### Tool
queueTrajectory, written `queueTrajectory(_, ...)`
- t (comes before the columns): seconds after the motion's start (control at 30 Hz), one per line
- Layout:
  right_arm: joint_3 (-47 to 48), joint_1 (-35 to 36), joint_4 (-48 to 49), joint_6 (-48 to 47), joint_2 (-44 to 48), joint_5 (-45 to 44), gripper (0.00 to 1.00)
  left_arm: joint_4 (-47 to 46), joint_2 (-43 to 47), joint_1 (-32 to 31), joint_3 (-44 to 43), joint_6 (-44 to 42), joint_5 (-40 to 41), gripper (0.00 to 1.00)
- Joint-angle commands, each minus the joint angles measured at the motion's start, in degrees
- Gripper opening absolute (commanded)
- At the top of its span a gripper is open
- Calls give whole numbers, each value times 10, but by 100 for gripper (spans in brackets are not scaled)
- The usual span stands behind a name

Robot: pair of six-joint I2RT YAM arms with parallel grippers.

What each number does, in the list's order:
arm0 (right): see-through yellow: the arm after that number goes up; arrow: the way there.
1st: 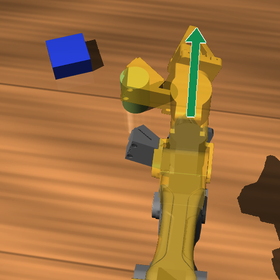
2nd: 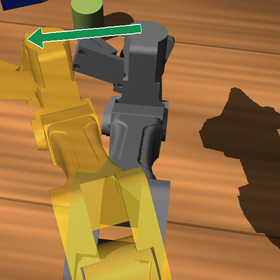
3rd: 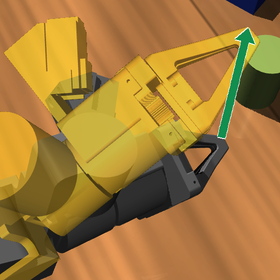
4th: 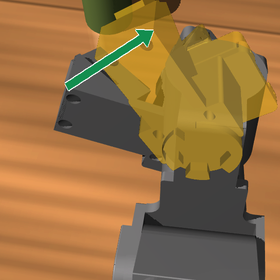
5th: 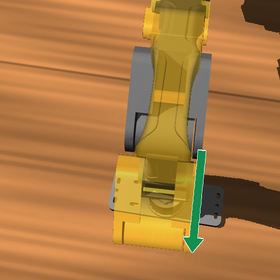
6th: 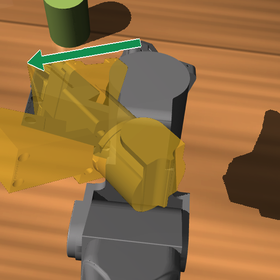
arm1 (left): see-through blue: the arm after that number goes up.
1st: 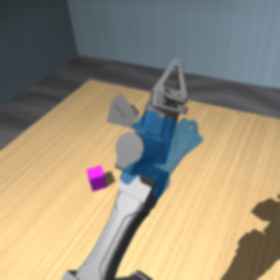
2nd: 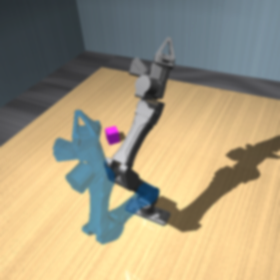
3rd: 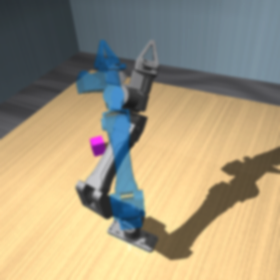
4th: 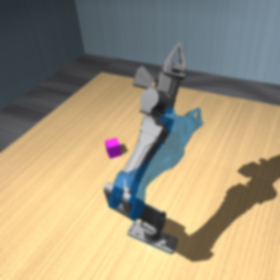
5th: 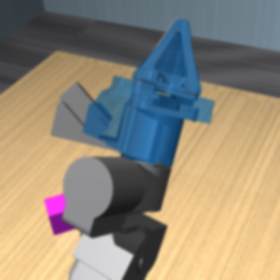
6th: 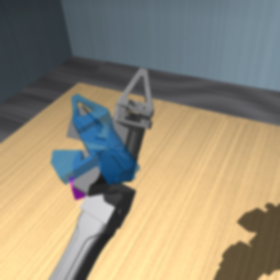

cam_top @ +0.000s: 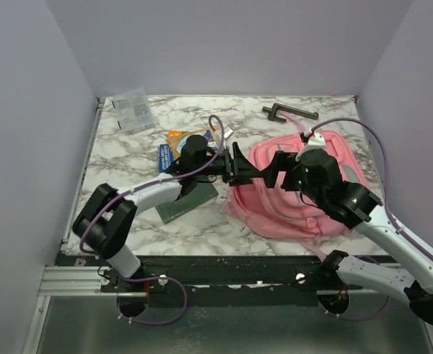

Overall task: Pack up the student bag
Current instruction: Unzip the student bag at the center of the board, then pick up the book from the center of the board.

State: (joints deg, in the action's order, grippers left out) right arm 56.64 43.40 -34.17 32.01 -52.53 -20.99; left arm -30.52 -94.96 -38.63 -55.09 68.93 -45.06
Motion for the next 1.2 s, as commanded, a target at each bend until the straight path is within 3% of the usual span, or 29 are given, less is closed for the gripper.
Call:
queueTrajectory(0.0,73,-1,44,-17,-52,104,93,-29,141,63,77,-45,-40,76)
queueTrajectory(0.13,108,-2,77,-10,-125,134,95,-5,243,124,148,-56,-65,98)
queueTrajectory(0.23,131,-2,119,6,-176,167,95,57,313,151,168,-92,-86,98)
queueTrajectory(0.37,167,-2,176,52,-264,180,95,273,401,186,133,-227,-63,98)
queueTrajectory(0.47,199,-17,189,115,-345,171,95,468,435,194,47,-374,10,98)
queueTrajectory(0.6,151,-77,316,227,-422,268,92,612,454,195,-46,-507,62,98)
queueTrajectory(0.7,132,-101,399,263,-476,289,91,630,470,195,-63,-537,101,98)
queueTrajectory(0.87,241,-110,295,212,-579,237,90,599,501,195,-16,-559,188,98)
queueTrajectory(0.97,286,-124,235,244,-628,232,88,586,507,194,13,-576,248,98)
queueTrajectory(1.17,291,-143,205,342,-668,217,86,575,500,193,32,-570,225,98)
